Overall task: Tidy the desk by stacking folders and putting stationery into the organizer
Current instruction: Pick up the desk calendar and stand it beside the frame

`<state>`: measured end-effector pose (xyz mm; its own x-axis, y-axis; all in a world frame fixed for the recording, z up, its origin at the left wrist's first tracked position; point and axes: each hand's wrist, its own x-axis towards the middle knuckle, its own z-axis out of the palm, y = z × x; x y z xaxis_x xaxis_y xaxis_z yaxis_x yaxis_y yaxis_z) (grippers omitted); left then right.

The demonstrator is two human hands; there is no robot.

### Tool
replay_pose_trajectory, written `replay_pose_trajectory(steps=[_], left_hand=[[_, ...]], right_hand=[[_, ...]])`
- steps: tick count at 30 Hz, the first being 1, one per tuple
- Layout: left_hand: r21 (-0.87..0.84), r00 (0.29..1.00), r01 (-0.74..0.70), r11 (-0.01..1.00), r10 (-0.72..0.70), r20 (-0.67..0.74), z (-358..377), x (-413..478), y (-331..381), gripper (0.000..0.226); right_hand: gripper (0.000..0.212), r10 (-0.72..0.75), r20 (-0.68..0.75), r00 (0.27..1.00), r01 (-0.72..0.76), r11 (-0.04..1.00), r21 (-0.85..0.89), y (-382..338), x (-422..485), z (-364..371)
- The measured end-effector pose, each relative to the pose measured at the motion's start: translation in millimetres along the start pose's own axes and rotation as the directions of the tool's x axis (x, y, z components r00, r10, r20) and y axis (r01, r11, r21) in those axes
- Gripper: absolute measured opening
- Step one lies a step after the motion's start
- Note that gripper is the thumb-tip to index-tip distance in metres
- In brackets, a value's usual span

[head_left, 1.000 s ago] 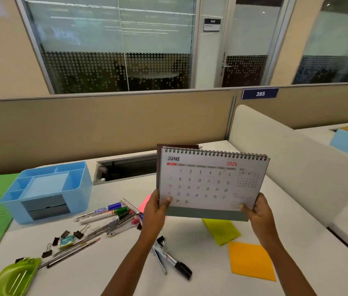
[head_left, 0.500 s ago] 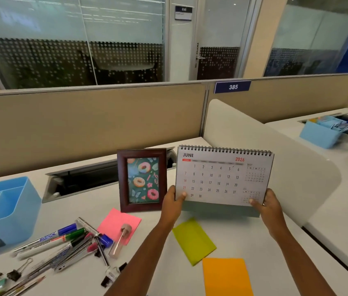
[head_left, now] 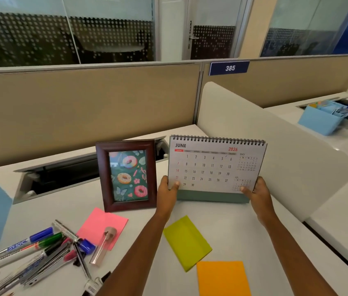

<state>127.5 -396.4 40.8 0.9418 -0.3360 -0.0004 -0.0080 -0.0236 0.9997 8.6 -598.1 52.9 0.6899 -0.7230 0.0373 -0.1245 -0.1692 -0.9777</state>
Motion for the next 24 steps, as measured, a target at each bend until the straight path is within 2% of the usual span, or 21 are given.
replay_pose_trajectory(steps=[10,15,24], left_hand=[[0.071,0.998,0.019,0.997,-0.015,-0.060,5,-1,-11,0.031],[0.133,0.994,0.010,0.991,0.004,-0.108,10,-8,-10,0.033],[0.166,0.989,0.004,0.986,0.021,-0.145,10,-12,-7,0.032]], right_hand=[[0.046,0.011,0.069,0.998,-0.013,0.999,0.029,5,-9,2],[0.050,0.018,0.044,0.999,-0.019,1.000,0.016,7,-15,4],[0.037,0.025,-0.012,1.000,-0.025,0.999,-0.038,5,-18,10]])
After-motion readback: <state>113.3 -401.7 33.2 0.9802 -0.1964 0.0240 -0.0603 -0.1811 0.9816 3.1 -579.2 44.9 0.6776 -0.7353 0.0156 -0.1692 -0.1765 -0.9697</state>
